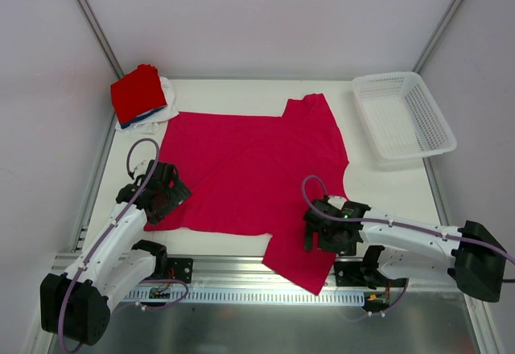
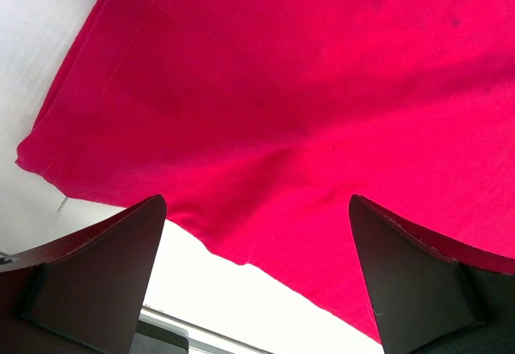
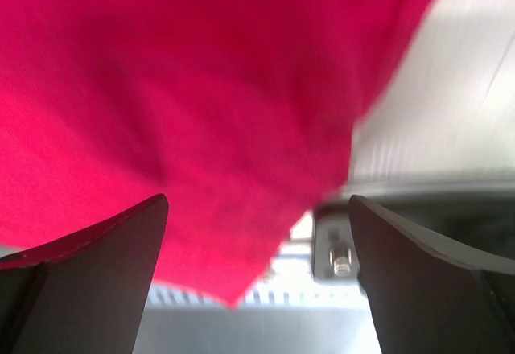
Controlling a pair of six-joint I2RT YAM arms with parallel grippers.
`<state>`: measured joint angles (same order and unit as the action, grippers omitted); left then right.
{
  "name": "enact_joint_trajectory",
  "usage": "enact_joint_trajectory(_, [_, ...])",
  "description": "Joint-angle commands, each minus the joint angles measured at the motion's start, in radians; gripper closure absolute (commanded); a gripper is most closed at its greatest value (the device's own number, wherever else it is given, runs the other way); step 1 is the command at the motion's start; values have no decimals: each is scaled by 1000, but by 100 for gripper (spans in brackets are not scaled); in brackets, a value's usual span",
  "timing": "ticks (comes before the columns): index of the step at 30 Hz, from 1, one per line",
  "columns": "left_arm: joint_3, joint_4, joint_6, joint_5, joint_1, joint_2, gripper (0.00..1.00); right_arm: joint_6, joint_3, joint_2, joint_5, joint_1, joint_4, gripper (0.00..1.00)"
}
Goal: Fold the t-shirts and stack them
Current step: Flatten out the tshirt, then grap the side of the flattened tshirt closest away from the robot with both arms
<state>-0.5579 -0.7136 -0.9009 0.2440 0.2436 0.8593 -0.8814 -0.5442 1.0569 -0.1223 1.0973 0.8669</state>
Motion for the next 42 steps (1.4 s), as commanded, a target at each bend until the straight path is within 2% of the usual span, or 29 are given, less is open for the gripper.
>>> enact_joint_trajectory(1, [6, 8, 10, 18, 10, -9, 1, 85, -14, 23, -142, -36, -114, 1])
enact_joint_trajectory(11, [4, 8, 11, 20, 11, -2, 1, 88, -5, 69, -113, -56, -175, 1])
enact_joint_trajectory(17, [6, 8, 10, 20, 11, 3, 1, 38, 46, 15, -85, -53, -180, 2])
enact_joint_trajectory(20, [6, 8, 10, 18, 11, 6, 1, 19, 79, -43, -89, -53, -155, 16])
enact_joint_trajectory(21, [6, 8, 8, 17, 11, 7, 1, 13, 87, -58, -99, -54, -148, 36])
enact_joint_trajectory(23, [7, 9, 7, 9, 11, 10, 2, 4, 107, -99, -111, -53, -125, 56])
enact_joint_trajectory(24, [7, 9, 7, 2, 11, 12, 2, 2, 116, -109, -111, -53, -118, 72])
enact_joint_trajectory(28, [16, 9, -6, -8, 11, 11, 3, -4, 125, -133, -102, -54, -115, 99])
enact_joint_trajectory(34, [39, 8, -29, -17, 11, -2, 8, -2, 118, -130, -105, -53, -108, 100])
enact_joint_trajectory(38, [70, 9, -64, -32, 11, 15, 19, 4, 116, -140, -109, -53, -103, 100])
enact_joint_trajectory(42, [101, 11, -99, -40, 11, 40, 24, 9, 109, -143, -120, -53, -89, 99])
